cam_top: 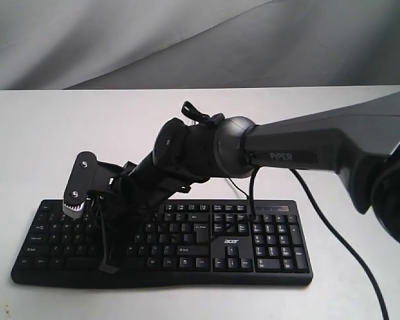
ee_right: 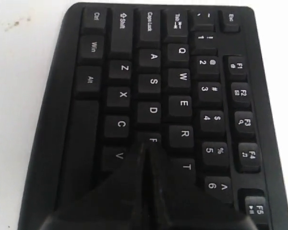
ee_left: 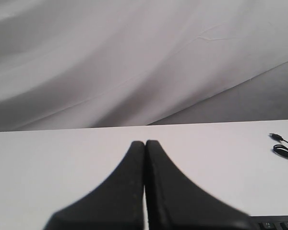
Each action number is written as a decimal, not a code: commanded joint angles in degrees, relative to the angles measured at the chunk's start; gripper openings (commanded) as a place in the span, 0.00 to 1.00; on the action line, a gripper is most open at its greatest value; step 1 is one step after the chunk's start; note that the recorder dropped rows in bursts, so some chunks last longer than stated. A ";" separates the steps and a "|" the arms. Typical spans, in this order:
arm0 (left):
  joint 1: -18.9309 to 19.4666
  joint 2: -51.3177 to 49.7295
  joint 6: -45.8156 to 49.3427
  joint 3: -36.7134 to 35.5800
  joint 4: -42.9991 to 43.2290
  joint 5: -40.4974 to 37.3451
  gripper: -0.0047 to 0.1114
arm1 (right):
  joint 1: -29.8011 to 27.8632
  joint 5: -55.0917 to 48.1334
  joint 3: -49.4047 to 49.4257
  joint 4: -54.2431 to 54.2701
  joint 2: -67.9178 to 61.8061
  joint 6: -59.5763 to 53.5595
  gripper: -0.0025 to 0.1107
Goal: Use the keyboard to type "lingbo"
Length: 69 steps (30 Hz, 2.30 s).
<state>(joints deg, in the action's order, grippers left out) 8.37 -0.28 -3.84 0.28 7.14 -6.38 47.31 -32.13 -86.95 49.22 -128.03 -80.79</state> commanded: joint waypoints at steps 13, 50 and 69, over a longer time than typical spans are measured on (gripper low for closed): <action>-0.38 0.28 -0.12 -0.28 0.01 0.55 0.04 | 0.15 -0.04 -0.50 0.44 -1.19 -0.07 0.02; -0.38 0.28 -0.12 -0.28 0.01 0.55 0.04 | 0.20 -5.00 1.88 0.25 1.14 -0.11 0.02; -0.38 0.28 -0.12 -0.28 0.01 0.55 0.04 | 0.20 -3.03 1.88 0.25 0.90 -0.52 0.02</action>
<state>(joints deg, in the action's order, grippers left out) 8.37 -0.28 -3.84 0.28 7.14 -6.38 47.31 -35.91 -85.18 49.04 -127.17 -80.86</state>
